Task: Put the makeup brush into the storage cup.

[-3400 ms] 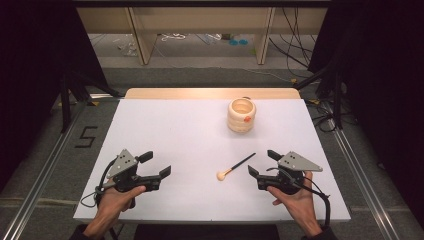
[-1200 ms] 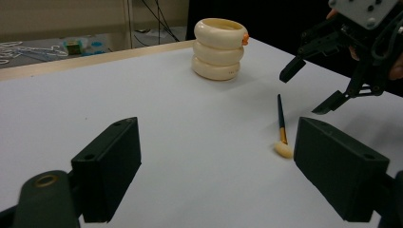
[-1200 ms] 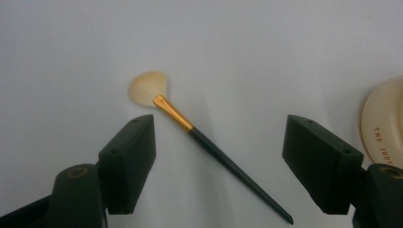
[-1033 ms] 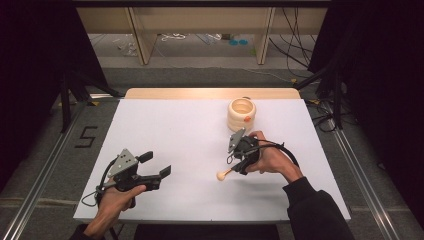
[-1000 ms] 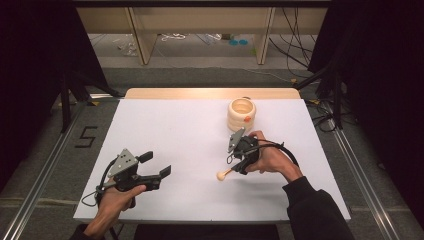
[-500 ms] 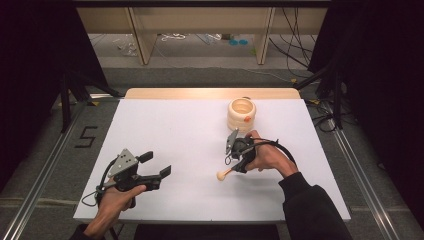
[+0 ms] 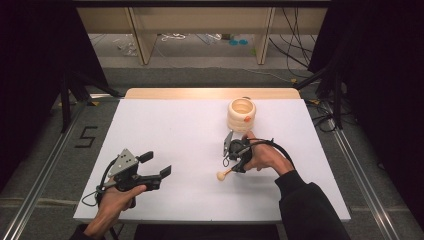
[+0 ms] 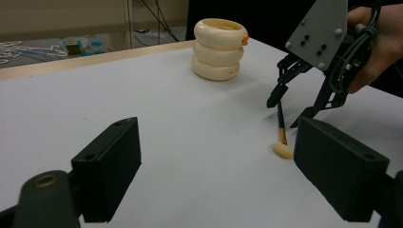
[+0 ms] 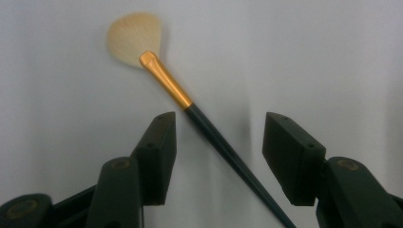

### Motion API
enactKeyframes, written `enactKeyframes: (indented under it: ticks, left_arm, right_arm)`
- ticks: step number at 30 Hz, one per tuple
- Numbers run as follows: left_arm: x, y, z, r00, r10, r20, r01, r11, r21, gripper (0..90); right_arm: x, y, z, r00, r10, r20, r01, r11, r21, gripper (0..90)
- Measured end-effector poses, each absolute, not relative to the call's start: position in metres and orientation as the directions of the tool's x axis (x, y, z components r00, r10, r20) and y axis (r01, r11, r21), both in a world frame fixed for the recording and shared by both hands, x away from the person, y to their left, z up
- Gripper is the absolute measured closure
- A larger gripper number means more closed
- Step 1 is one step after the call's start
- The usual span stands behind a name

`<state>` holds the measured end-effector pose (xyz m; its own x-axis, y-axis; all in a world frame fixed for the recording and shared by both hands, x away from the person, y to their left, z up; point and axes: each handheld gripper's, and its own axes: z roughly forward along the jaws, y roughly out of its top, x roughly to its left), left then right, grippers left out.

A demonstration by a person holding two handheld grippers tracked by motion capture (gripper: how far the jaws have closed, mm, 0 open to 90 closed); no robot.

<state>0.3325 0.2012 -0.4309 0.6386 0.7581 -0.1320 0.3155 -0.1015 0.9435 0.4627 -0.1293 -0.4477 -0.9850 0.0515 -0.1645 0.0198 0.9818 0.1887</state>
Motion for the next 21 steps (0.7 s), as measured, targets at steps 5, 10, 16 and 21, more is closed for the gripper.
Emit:
enactKeyframes:
  ticks: [5,10,16,21]
  left_arm:
    - [0.3320,0.2012,-0.4306,0.636,0.760,-0.131,0.321,-0.106,0.941,15.6]
    - [0.3321,0.2011,-0.4307,0.636,0.760,-0.132,0.322,-0.105,0.941,15.6]
    - [0.3321,0.2010,-0.4307,0.636,0.760,-0.134,0.323,-0.104,0.941,15.7]
    - [0.3320,0.2007,-0.4308,0.636,0.760,-0.138,0.326,-0.103,0.940,15.6]
  right_arm:
    - [0.4634,-0.1291,-0.4497,-0.987,0.040,-0.156,0.012,0.984,0.176,51.0]
    - [0.4645,-0.1286,-0.4511,-0.988,0.027,-0.149,0.002,0.986,0.166,54.7]
    - [0.4621,-0.1272,-0.4529,-0.992,0.046,-0.114,0.026,0.984,0.175,56.9]
    - [0.4642,-0.1264,-0.4544,-0.993,0.028,-0.118,0.008,0.985,0.170,57.7]
